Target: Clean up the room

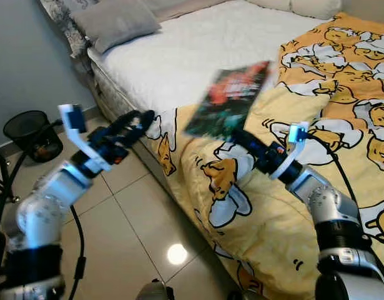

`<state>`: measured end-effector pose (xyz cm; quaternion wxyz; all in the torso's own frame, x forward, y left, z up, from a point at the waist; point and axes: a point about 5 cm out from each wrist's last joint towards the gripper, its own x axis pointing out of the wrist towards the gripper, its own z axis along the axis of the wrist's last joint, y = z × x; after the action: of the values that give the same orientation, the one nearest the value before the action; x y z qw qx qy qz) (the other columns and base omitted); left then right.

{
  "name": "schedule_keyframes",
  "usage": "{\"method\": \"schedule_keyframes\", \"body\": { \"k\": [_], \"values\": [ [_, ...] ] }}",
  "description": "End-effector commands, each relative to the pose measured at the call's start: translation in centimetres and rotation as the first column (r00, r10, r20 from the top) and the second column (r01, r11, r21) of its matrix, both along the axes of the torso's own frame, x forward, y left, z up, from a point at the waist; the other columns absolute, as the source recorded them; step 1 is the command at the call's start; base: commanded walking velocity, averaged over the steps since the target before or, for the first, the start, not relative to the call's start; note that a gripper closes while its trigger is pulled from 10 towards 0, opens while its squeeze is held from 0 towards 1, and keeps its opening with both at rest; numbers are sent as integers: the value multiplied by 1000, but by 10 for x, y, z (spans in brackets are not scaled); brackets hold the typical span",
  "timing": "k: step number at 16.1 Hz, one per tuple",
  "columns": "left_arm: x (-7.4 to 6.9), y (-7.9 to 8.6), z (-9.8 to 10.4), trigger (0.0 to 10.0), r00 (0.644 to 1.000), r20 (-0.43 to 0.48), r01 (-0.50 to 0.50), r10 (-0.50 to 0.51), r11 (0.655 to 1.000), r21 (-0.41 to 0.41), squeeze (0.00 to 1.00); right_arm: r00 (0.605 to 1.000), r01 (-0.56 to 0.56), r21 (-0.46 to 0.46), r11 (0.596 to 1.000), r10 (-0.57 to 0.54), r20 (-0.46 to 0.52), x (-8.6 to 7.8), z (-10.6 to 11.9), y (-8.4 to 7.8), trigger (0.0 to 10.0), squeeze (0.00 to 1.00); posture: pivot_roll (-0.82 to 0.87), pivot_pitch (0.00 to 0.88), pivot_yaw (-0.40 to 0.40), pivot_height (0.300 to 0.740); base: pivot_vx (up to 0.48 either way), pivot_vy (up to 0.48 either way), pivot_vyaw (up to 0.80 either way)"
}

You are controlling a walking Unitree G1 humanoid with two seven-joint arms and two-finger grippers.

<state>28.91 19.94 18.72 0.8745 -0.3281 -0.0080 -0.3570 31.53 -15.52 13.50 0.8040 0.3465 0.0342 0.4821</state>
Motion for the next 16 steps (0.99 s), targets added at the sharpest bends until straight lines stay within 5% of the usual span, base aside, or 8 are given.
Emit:
{"method": "schedule_keyframes", "body": {
  "k": [1, 3, 5, 8, 9, 10, 11, 16],
  "values": [
    [1, 8, 0, 10000, 1000, -21, 4, -6, 998, -56, 671, 995, -74, 36, 997, 71, 74, -3, 16, 6, 0, 0, 58, 0, 58, 740, 0, 0, 0],
    [3, 12, -1, 10000, 998, -56, 12, -20, 990, -139, 463, 988, -129, 46, 991, 125, 87, -10, 22, 9, 0, 0, 58, 0, 58, 740, 0, 0, 0],
    [8, 10, -8, 10000, 992, -111, 33, -55, 981, -189, 0, 979, -187, 56, 981, 181, 97, -18, 28, 12, 0, 0, 55, 0, 57, 740, 0, 0, 0],
    [16, 2, -15, 10000, 988, -119, 69, -94, 978, -195, 0, 959, -273, 44, 961, 269, 87, -30, 28, 18, 0, 0, 50, 0, 53, 740, 0, 0, 0],
    [17, 1, -16, 8667, 988, -122, 71, -96, 978, -197, 0, 957, -281, 45, 959, 277, 86, -31, 28, 19, 0, 0, 51, 0, 52, 740, 0, 0, 0],
    [18, 0, -17, 5843, 985, -134, 81, -109, 977, -199, 0, 952, -299, 45, 953, 295, 82, -34, 28, 20, 0, 0, 48, 0, 52, 740, 0, 0, 0],
    [21, -7, -25, 0, 967, -197, 116, -160, 969, -219, 0, 938, -343, 41, 939, 339, 75, -42, 28, 25, 0, 0, 46, 0, 55, 740, 0, 0, 0],
    [22, -13, -40, 0, 925, -276, 173, -260, 937, -303, 0, 911, -409, 22, 912, 407, 68, -54, 29, 31, 0, 0, 34, 0, 68, 740, 0, 0, 0]
  ]
}}
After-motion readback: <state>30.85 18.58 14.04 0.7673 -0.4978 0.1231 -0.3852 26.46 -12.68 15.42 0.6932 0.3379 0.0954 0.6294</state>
